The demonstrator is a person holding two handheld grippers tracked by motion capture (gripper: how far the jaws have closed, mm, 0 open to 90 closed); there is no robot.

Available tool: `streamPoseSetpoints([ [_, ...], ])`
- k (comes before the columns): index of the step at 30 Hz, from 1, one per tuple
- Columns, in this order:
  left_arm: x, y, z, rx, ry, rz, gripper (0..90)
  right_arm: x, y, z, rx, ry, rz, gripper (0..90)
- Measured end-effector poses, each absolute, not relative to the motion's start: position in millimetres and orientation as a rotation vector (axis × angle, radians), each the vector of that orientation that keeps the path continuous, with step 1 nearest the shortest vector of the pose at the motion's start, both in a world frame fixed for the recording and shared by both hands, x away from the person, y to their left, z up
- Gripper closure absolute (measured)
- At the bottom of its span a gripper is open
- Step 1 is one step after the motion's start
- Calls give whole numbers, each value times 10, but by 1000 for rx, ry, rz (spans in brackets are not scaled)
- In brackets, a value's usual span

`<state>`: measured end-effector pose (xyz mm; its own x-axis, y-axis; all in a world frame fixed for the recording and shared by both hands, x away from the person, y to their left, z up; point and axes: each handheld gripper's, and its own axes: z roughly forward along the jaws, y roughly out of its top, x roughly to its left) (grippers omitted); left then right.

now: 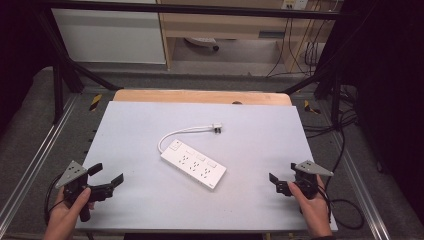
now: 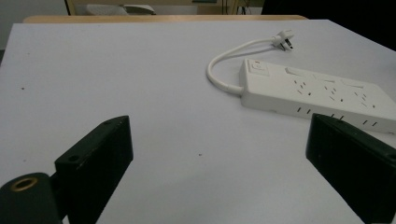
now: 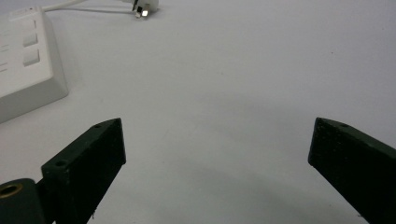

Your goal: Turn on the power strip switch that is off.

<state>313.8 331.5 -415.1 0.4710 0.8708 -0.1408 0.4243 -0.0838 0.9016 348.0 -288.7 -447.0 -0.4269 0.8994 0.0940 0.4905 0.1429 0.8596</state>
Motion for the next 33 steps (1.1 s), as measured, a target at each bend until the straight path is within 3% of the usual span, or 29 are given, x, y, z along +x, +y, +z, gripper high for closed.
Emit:
streamPoseSetpoints([
  [13, 3139, 3253, -4173, 1752, 1089, 537, 73, 3481, -2931, -4464, 1376, 1970, 1243, 46],
  [33, 3139, 3245, -4187, 1759, 1084, 528, 68, 3556, -2764, -4147, 1310, 1987, 1337, 41],
])
